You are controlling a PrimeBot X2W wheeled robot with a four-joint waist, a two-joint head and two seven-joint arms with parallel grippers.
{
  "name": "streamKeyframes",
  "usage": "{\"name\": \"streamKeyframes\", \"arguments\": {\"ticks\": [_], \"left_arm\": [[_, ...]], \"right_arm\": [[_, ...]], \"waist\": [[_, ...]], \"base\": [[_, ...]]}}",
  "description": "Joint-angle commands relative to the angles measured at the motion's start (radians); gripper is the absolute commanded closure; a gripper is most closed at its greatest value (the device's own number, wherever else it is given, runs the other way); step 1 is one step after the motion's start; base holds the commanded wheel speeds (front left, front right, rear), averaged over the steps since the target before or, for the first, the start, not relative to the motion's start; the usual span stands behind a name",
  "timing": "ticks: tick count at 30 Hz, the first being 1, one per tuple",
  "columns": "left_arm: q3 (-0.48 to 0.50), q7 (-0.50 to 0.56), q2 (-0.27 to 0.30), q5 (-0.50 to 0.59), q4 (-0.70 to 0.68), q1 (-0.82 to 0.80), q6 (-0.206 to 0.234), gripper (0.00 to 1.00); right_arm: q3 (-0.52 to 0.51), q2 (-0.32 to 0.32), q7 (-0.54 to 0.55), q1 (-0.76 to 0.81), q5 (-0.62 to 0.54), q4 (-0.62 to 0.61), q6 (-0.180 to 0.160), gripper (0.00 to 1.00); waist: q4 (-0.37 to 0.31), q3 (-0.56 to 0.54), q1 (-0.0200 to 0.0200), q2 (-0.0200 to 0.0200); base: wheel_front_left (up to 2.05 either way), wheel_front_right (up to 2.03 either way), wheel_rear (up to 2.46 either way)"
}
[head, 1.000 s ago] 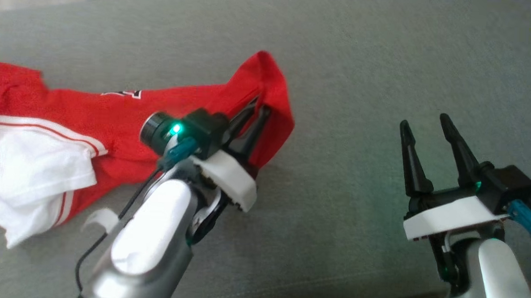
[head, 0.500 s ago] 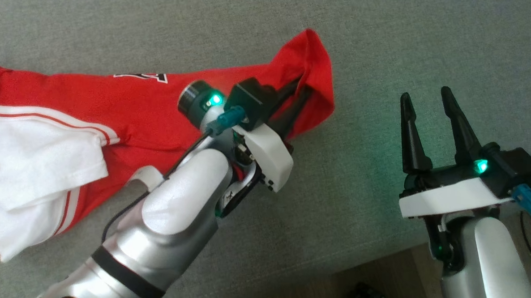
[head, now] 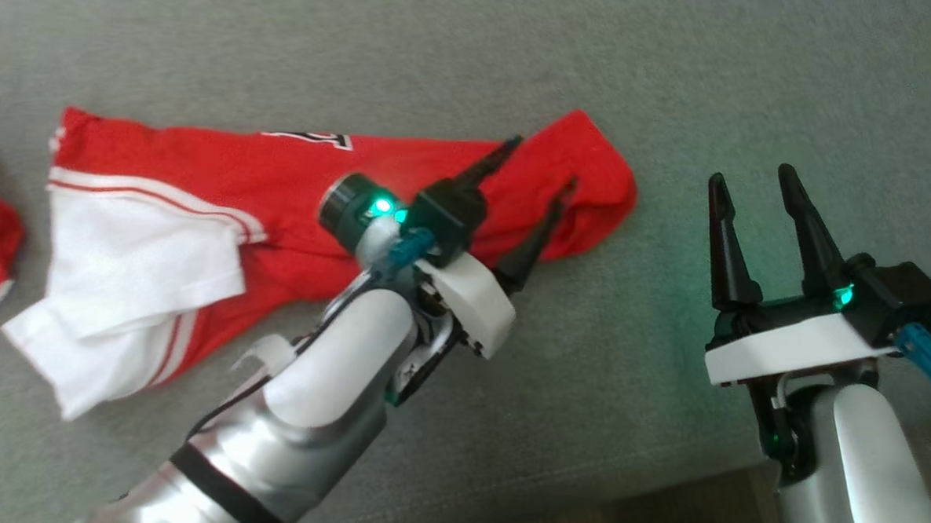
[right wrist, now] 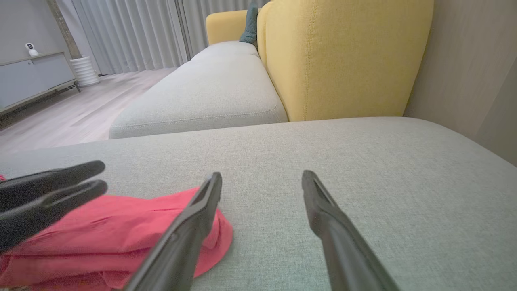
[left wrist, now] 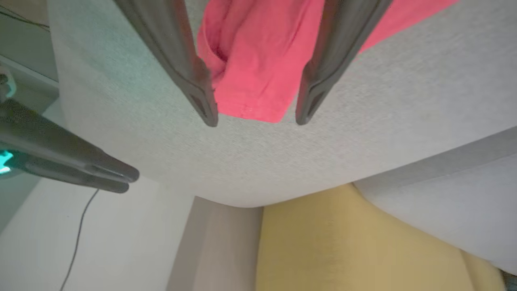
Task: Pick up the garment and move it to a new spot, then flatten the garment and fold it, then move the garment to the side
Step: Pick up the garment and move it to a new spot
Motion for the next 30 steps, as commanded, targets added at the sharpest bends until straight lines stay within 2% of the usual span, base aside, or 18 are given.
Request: {"name": "streamKeyframes", "arguments": {"ticks": [1,4,8,14,22,30], "left_arm": [[0.041,-0.01,0.01,-0.006,-0.034,-0.003,0.009,0.0],[0.09,-0.026,0.038,-0.019,-0.057,0.034,0.04,0.0],[0.193,-0.032,0.105,-0.036,-0.103,0.108,0.092,0.0],[0.344,-0.033,0.173,-0.033,-0.195,0.221,0.133,0.0],[0.507,-0.033,0.225,-0.027,-0.251,0.377,0.142,0.0],[0.575,-0.033,0.224,-0.001,-0.283,0.472,0.124,0.0]], "right_arm": [[0.014,-0.002,0.002,-0.001,-0.007,-0.029,-0.001,0.0],[0.002,-0.002,0.015,0.015,-0.018,-0.032,-0.001,0.0],[-0.008,-0.002,0.039,0.04,-0.035,-0.04,-0.001,0.0],[-0.012,-0.004,0.061,0.059,-0.045,-0.049,-0.001,0.0],[-0.022,-0.012,0.075,0.083,-0.045,-0.044,-0.001,0.0],[-0.03,-0.019,0.086,0.122,-0.042,-0.042,-0.001,0.0]], "waist": [[0.028,-0.028,0.0,0.0],[0.06,-0.057,0.0,0.0],[0.109,-0.097,0.0,0.0],[0.157,-0.131,0.0,0.0],[0.193,-0.178,0.0,0.0],[0.207,-0.224,0.0,0.0]], "base": [[0.0,0.0,0.0],[0.0,0.0,0.0],[0.0,0.0,0.0],[0.0,0.0,0.0],[0.0,0.0,0.0],[0.0,0.0,0.0]]}}
